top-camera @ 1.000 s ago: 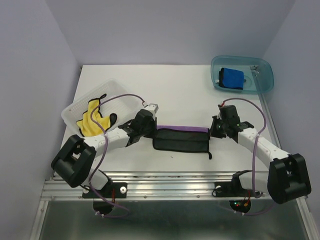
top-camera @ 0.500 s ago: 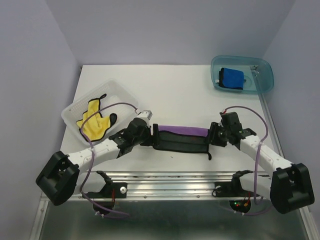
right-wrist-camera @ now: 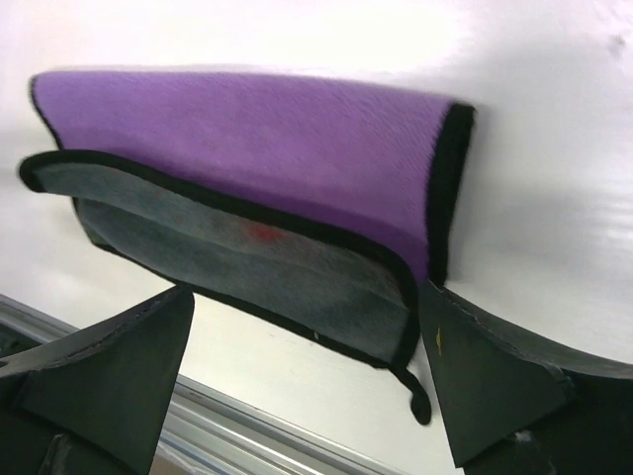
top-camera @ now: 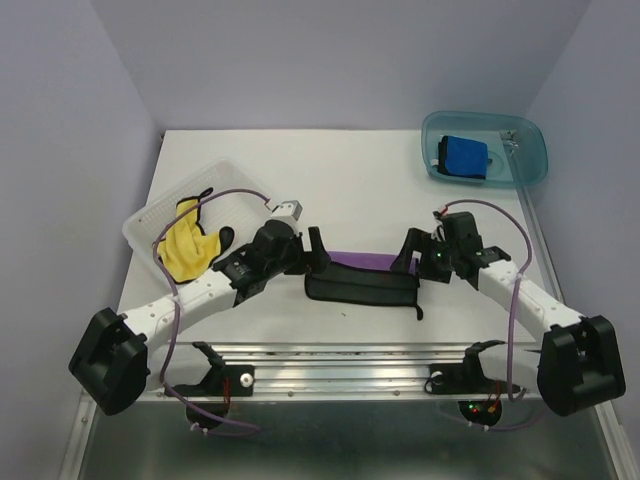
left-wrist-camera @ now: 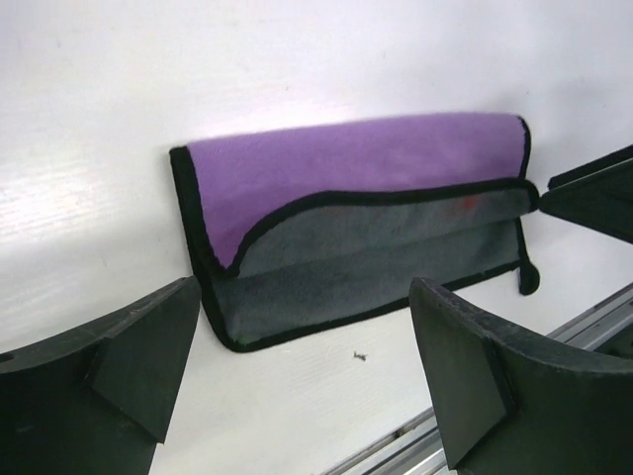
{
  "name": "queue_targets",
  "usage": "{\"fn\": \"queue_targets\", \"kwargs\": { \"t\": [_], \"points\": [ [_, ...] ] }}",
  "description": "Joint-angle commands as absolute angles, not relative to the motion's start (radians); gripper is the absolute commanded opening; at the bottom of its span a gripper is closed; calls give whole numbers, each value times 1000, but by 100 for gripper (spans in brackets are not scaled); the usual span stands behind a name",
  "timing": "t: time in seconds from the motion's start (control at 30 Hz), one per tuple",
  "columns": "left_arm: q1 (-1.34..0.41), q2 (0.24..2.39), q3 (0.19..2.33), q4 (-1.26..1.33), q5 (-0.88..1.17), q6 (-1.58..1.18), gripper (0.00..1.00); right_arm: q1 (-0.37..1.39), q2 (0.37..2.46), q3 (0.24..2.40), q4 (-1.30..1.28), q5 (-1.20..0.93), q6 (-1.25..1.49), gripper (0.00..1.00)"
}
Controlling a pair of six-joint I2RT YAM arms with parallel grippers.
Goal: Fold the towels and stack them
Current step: Fold the towel
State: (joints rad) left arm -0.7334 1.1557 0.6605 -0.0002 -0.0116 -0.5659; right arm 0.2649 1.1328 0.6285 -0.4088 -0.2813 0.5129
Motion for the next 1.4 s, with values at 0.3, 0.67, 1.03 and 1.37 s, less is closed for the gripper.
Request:
{"fn": "queue_targets", "kwargs": {
  "t": [0.3, 0.67, 1.03, 1.37],
  "points": [
    [-735, 1154, 675, -29, -89, -607, 99, 374, 1396, 790, -163, -374, 479, 100],
    [-735, 1132, 661, -61, -133, -632, 99, 468, 1313, 692, -179, -403, 541, 100],
    [-733, 1167, 680, -87, -150, -646, 99, 483, 1198, 575, -252, -370, 563, 100],
    [-733, 1333, 724, -58, -121, -658, 97, 483, 1092, 736, -529, 24, 593, 100]
  ]
}}
